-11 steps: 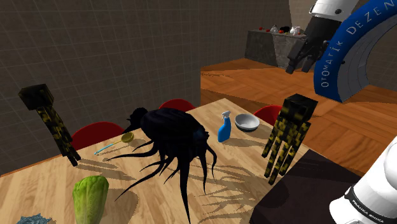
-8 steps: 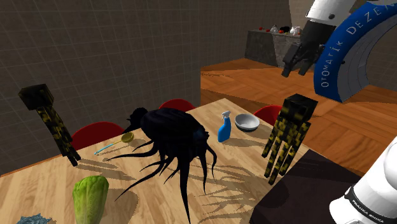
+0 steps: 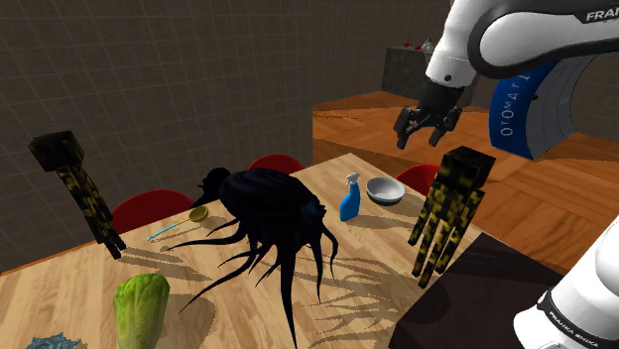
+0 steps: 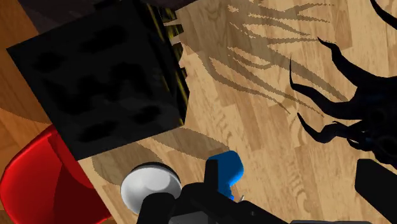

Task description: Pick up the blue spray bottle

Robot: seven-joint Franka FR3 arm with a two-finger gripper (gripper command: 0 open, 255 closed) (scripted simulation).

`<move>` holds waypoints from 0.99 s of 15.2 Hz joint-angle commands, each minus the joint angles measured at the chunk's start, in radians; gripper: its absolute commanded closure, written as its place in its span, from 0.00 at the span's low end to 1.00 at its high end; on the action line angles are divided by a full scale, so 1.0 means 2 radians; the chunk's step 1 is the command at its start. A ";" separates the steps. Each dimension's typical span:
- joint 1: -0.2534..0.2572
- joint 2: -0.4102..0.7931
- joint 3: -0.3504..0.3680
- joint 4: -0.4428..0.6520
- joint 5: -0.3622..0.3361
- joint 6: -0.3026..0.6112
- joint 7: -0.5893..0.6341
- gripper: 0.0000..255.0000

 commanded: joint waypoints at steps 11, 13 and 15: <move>-0.082 0.206 0.132 0.026 -0.115 0.166 0.271 0.00; -0.096 0.251 0.147 0.044 -0.158 0.180 0.330 0.00; -0.104 0.298 0.157 0.065 -0.207 0.187 0.391 0.00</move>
